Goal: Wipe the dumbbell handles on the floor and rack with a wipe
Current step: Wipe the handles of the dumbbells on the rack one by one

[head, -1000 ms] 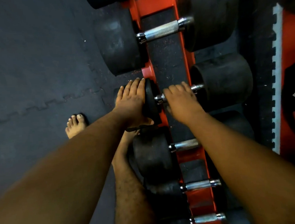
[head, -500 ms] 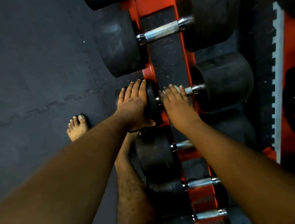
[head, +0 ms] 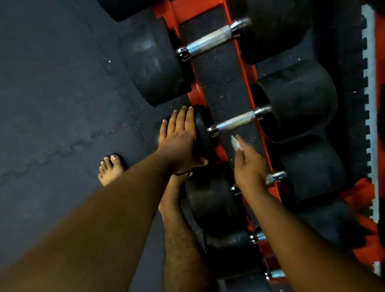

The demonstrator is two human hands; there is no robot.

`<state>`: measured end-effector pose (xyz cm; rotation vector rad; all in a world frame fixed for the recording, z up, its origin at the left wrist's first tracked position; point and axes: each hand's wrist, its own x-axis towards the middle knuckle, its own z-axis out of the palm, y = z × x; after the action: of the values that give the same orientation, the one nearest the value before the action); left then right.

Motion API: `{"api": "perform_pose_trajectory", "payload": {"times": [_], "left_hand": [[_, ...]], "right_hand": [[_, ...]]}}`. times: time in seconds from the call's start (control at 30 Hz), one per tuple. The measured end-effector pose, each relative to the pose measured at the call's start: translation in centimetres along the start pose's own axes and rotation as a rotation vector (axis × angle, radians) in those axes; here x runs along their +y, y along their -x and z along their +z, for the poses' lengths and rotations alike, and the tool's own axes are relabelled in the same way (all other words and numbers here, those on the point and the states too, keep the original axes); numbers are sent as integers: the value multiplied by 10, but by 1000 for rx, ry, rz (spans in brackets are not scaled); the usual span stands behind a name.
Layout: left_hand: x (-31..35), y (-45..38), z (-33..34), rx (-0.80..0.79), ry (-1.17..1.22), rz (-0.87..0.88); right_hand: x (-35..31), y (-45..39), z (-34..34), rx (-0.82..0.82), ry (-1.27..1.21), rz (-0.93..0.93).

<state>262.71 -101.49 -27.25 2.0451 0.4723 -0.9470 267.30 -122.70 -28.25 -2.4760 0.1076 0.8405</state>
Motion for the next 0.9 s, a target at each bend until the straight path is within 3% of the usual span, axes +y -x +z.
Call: {"api": "perform_pose_trajectory", "payload": {"times": [0.07, 0.13, 0.23, 0.33, 0.47, 0.63, 0.8, 0.9], "left_hand": [[-1, -1, 1, 0, -7, 1], [-1, -3, 4, 15, -19, -7], [-1, -3, 5, 24, -30, -8], [-3, -4, 5, 9, -21, 4], [-3, -5, 5, 11, -16, 6], [-4, -4, 6, 16, -4, 16], [-4, -3, 6, 19, -9, 14], [-2, -2, 5, 15, -14, 8]], "right_hand": [[-17, -6, 15, 129, -582, 453], [-38, -26, 25, 133, -943, 681], [-64, -55, 18, 152, -1089, 726], [-78, -68, -2, 374, -1296, 695], [-95, -62, -6, 416, -1332, 670], [-93, -78, -11, 255, -1283, 656], [-98, -68, -18, 295, -1302, 651], [-101, -69, -15, 236, -1261, 669]]}}
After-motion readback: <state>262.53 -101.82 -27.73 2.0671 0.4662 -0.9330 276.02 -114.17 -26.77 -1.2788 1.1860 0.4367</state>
